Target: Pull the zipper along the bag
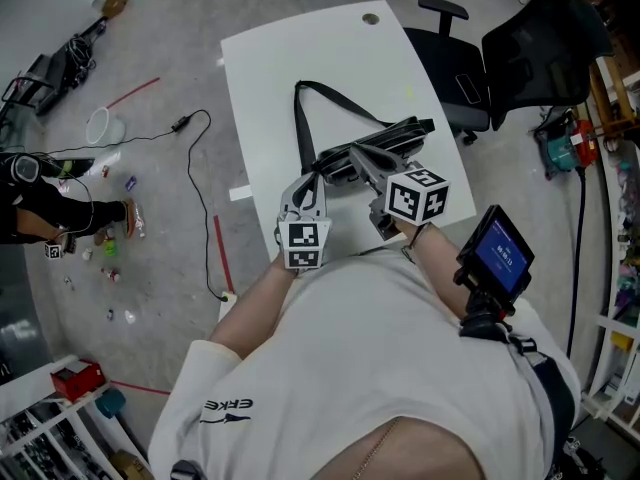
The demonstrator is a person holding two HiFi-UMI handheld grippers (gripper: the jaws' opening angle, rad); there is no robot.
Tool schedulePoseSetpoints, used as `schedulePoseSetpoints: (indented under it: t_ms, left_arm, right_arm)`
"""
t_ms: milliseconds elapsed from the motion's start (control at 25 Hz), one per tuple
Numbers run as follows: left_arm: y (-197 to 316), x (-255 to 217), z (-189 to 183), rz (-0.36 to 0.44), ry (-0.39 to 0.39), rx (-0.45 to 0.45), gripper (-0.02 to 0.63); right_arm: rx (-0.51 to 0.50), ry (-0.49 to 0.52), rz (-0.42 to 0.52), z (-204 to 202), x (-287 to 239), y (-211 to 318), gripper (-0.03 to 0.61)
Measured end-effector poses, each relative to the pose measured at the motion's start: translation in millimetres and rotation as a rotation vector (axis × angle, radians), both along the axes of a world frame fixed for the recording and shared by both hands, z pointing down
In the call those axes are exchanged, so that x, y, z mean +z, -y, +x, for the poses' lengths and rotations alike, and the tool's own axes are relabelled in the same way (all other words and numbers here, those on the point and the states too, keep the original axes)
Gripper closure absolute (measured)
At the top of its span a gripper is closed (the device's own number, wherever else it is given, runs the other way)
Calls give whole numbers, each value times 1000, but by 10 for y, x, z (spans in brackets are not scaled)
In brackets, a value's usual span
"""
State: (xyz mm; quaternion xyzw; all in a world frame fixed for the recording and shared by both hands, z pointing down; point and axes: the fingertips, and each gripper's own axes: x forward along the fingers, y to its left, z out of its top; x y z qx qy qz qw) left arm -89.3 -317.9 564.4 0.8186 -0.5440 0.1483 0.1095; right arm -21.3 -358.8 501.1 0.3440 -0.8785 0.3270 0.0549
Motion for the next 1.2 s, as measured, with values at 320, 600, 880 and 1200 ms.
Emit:
schedulePoseSetpoints:
  t_ms: [320,600,880,1200]
  left_arm:
    - [-38,183,177,-31,42,63,612]
    - [-22,226,191,-28,68,79,612]
    - [2,212,220,-27,75,89,612]
    - [4,176,276,-23,84,115,612]
  right_arm:
    - [-2,-37,16,1,5,7,566]
    - [-4,-71,33,-22,19,11,566]
    - [-10,-96,49,-85,16,2,567]
    - [-35,-124,56,-182,39,-49,566]
